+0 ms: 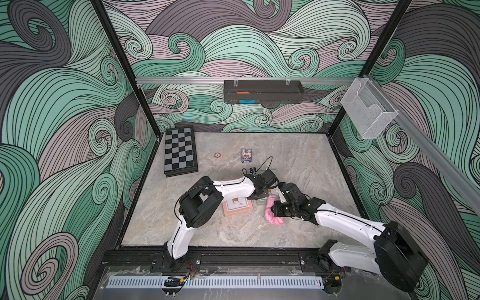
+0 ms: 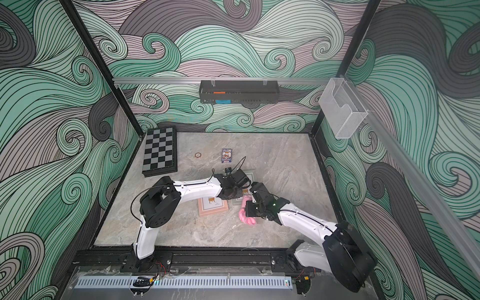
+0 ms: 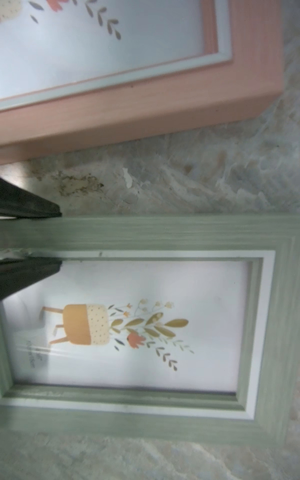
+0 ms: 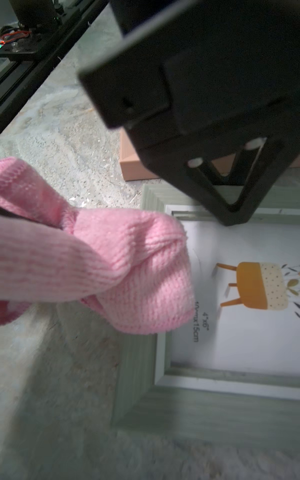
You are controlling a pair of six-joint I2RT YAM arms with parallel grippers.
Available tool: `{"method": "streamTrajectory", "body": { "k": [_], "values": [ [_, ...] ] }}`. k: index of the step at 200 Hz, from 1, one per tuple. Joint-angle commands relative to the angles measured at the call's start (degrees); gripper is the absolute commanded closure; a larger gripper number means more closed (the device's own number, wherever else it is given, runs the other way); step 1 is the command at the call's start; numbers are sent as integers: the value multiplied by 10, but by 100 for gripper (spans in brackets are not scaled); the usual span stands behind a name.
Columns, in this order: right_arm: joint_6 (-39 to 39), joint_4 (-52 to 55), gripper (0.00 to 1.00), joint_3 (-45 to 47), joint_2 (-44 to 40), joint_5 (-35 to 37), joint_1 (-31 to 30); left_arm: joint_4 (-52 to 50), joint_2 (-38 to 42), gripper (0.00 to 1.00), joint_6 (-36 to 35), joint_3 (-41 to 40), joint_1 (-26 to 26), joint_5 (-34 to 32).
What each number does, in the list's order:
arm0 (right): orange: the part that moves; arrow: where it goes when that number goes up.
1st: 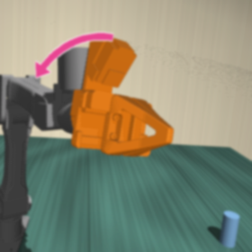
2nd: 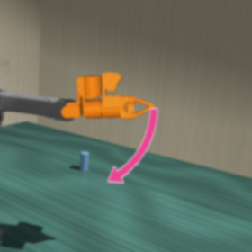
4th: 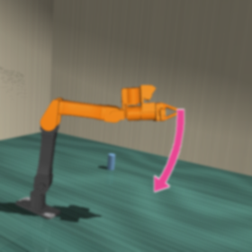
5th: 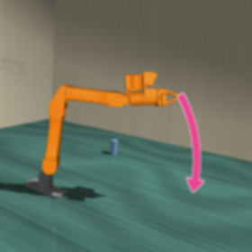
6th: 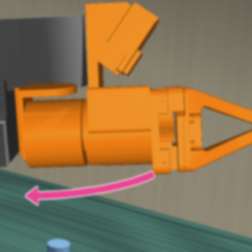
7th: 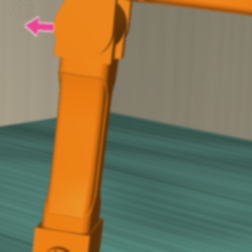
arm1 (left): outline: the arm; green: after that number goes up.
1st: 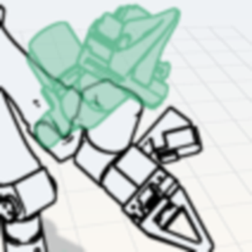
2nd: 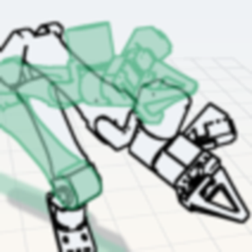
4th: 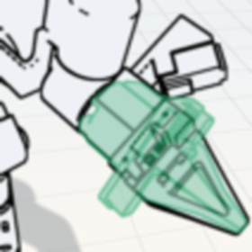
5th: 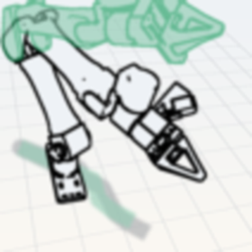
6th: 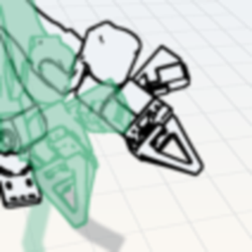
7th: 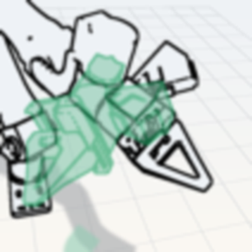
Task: Wipe the picture frame with a cloth
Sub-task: Wipe the dirt from the picture frame.
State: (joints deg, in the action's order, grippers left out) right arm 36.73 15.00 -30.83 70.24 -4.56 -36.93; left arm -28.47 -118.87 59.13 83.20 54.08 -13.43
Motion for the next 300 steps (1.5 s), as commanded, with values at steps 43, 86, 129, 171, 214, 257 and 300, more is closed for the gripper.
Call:
{"method": "streamTrajectory", "body": {
  "k": [43, 86, 129, 171, 214, 257, 300],
  "values": [
    [-12, -24, 96, -41, 57, -58, -3, -10, 18, 94, 8, -53, -2, 33],
    [-35, 24, 96, -75, 122, 1, 17, -20, 47, 95, -1, -88, -1, 24],
    [-54, 44, 98, -53, 134, 20, 86, -30, 60, 95, -18, -99, -1, 17],
    [-51, 93, 99, -40, 65, 38, 149, -41, 62, 95, -37, -101, 0, 17],
    [-79, 135, 100, -60, 32, 57, 166, -42, 66, 95, -50, -114, -1, 17],
    [-68, 139, 100, -101, 61, -5, 51, -30, 55, 95, -52, -89, 0, 34],
    [-48, 100, 100, -99, 92, -27, 20, -30, 50, 95, -53, -78, -1, 47]
  ]
}}
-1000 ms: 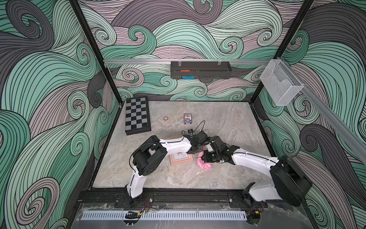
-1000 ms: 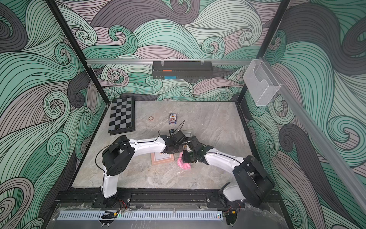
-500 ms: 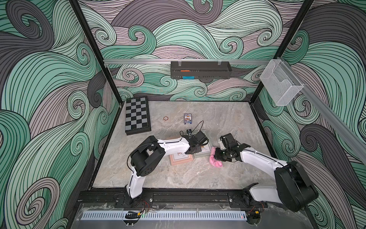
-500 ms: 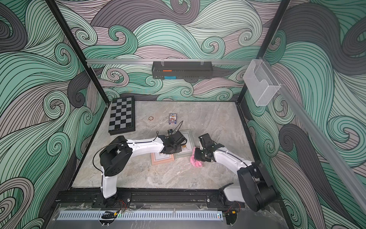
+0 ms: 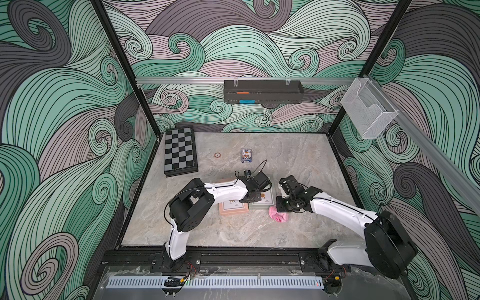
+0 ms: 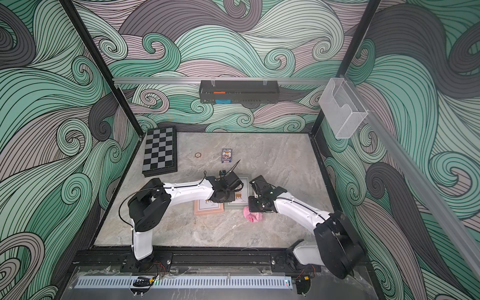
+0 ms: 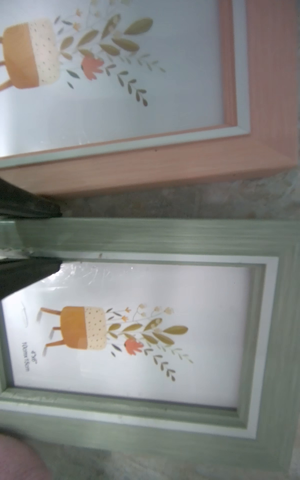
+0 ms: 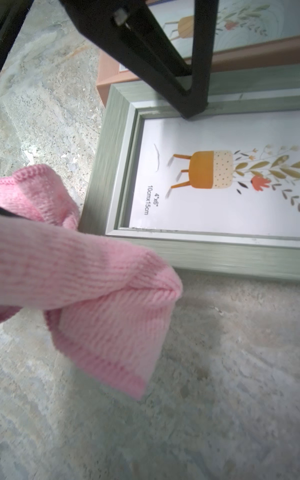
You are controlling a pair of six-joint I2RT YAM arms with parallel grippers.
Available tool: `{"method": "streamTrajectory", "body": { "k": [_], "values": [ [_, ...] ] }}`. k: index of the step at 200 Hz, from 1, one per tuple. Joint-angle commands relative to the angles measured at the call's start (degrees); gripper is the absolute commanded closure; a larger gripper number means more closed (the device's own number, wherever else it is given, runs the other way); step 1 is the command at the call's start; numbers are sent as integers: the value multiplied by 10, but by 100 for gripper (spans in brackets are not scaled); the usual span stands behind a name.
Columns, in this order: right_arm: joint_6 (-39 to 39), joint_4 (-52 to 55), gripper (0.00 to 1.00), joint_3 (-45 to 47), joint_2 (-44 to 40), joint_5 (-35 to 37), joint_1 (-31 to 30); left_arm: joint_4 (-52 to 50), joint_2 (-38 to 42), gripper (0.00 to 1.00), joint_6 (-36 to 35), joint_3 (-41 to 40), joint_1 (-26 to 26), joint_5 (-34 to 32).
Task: Wipe the picture frame with a cloth
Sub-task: Wipe the dirt from the picture frame.
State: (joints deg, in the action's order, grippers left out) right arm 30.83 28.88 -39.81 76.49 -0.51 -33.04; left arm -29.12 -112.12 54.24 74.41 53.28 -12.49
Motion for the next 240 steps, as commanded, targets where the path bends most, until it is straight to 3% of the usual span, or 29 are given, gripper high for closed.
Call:
{"method": "streamTrajectory", "body": {
  "k": [1, 46, 89, 130, 170, 187, 240],
  "values": [
    [10, -39, 100, -9, 31, -67, -19, -23, -17, 95, -4, 9, 8, 38],
    [12, -40, 100, -9, 62, -11, -14, -31, -4, 95, -5, -15, 7, 29],
    [5, 14, 100, 3, -34, 68, 22, -31, 8, 95, -21, -36, 7, 20],
    [-23, 68, 100, -37, -90, 93, 47, 10, 31, 93, -40, -42, 7, 41],
    [-39, 82, 100, -64, -115, 74, 50, 53, 34, 92, -45, -28, 7, 89],
    [-53, 84, 100, -77, -98, 5, 48, 55, 19, 92, -30, -11, 8, 98],
    [-45, 56, 100, -35, -53, -52, 6, 14, -42, 95, 48, 46, 7, 57]
  ]
}}
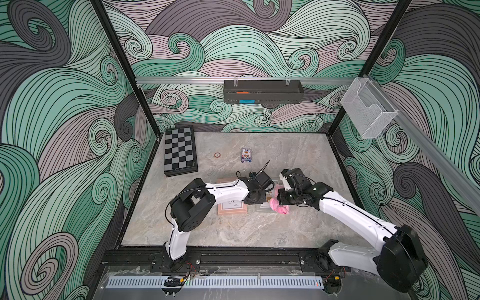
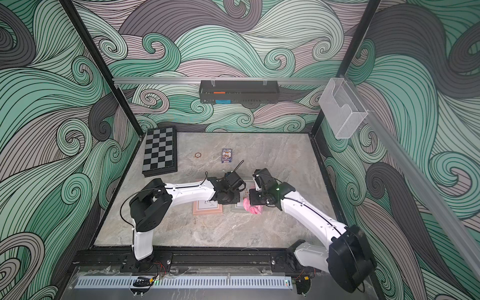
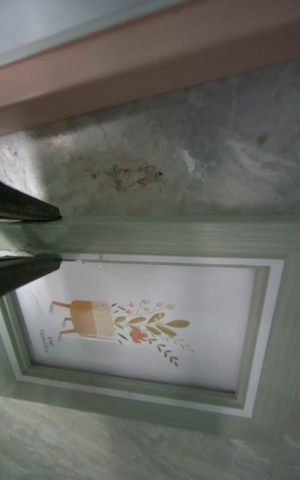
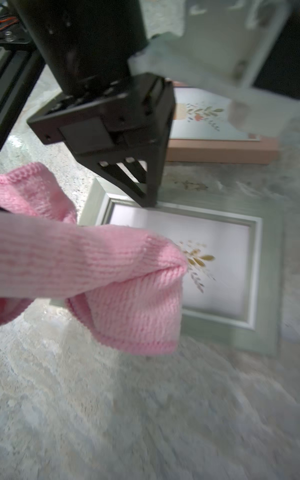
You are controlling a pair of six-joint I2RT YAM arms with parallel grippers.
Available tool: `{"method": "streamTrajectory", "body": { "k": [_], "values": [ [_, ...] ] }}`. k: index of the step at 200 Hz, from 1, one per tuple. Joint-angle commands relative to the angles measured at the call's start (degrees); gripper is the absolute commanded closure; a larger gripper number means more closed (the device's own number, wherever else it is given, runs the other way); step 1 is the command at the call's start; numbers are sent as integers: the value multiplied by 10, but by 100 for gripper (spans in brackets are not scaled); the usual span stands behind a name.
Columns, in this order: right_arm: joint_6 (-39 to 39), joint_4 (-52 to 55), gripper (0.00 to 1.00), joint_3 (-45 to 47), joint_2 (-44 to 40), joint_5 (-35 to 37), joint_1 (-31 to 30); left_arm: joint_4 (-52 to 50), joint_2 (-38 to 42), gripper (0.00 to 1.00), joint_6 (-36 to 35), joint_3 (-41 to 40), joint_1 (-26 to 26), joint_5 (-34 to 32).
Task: Wipe the picture frame with a cloth
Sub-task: Wipe the dirt from the picture frame.
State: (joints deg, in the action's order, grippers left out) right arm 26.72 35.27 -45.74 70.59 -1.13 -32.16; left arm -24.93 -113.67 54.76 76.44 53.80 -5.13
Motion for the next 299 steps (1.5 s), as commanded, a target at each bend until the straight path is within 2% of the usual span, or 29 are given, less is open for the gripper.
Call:
{"method": "streamTrajectory", "body": {
  "k": [1, 46, 71, 96, 134, 176, 207, 250, 277, 299],
  "values": [
    [-4, -8, 100, 26, 6, -48, -3, -27, -27, 95, 45, 26, 2, -17],
    [4, -34, 100, 57, 20, -73, -8, -30, -45, 96, 89, 40, 1, -25],
    [16, -101, 100, 75, 62, -122, -17, -25, -49, 96, 97, 44, 1, -19],
    [11, -121, 100, 63, 101, -131, -21, -27, -38, 96, 90, 30, -2, -24],
    [23, -88, 100, 53, 109, -62, -17, -44, -25, 96, 73, 15, -2, -23],
    [58, -42, 100, 97, 51, 14, 27, -71, -4, 96, 45, -10, -3, -53],
    [61, -16, 97, 116, -14, 38, 66, -67, 7, 96, 35, -31, -4, -59],
    [28, 8, 98, 85, -8, 41, 79, -27, 5, 96, 13, -32, -3, -21],
    [18, 41, 99, 59, -60, 56, 79, -1, -4, 96, 5, -20, -3, 11],
    [-2, 77, 97, 23, -94, 75, 79, 7, -11, 89, 3, -7, -2, 27]
  ]
}}
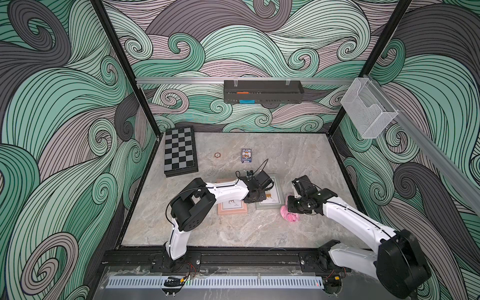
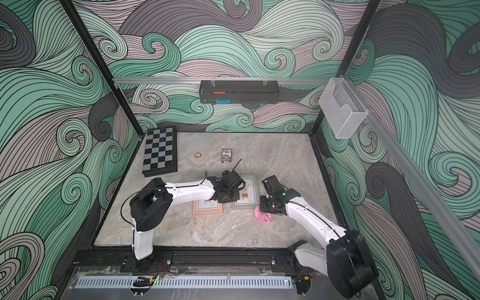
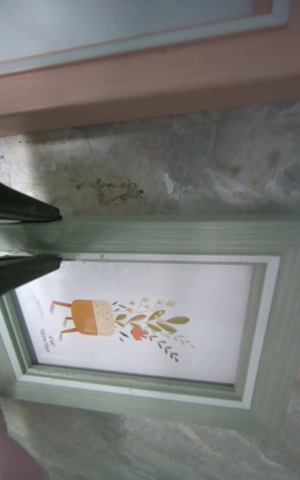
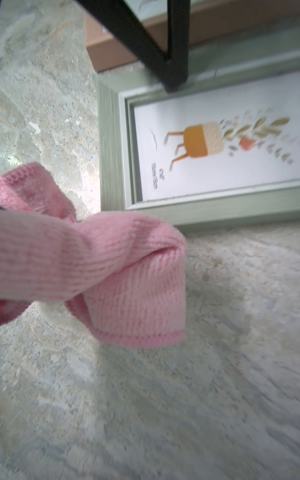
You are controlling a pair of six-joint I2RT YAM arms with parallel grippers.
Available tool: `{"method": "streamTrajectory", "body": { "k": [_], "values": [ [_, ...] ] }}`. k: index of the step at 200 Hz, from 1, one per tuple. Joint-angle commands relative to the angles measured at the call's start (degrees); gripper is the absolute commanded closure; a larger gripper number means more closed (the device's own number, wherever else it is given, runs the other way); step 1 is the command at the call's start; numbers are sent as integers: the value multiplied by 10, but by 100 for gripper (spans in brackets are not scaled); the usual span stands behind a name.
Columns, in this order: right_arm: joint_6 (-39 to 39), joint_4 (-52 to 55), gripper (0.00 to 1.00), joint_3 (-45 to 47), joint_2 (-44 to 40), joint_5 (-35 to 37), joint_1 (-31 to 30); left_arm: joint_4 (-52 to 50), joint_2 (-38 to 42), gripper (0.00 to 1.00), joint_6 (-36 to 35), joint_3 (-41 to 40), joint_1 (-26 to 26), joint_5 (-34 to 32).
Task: Wipe the picture frame with a cloth
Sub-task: Wipe the dirt from the picture frame, then adjust the cleaning item.
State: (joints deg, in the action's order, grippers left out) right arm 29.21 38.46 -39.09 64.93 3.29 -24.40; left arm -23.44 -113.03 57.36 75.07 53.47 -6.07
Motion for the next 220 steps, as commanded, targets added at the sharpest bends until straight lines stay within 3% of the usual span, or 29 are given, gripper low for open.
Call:
{"method": "streamTrajectory", "body": {
  "k": [1, 11, 24, 33, 45, 78, 121, 157, 184, 220],
  "values": [
    [-28, 46, 97, -45, -38, 31, 1, -7, -17, 88, -22, 7, 1, 37],
    [-38, 53, 97, -59, -36, 37, 1, -4, -13, 73, -25, 9, 1, 38],
    [-51, 54, 97, -74, -22, 39, 1, -4, 0, 40, -33, 9, 1, 27],
    [-56, 54, 97, -84, -9, 41, 1, -6, 13, 28, -37, 7, 1, 17],
    [-61, 52, 97, -94, 6, 45, 2, -13, 37, 20, -45, 7, 1, 6],
    [-67, 20, 96, -106, 11, 12, 12, 7, 152, 14, -62, -33, -6, 28],
    [-50, -114, 95, -55, -26, -204, 40, 239, 298, 11, -21, -189, -63, 263],
    [7, -209, 95, -44, -22, -331, 60, 429, 294, 11, 50, -260, -87, 399],
    [51, -268, 95, -39, -18, -394, 66, 483, 278, 11, 64, -273, -87, 408],
    [84, -311, 95, -23, -5, -408, 66, 558, 265, 14, 103, -282, -89, 418]
  ]
}}
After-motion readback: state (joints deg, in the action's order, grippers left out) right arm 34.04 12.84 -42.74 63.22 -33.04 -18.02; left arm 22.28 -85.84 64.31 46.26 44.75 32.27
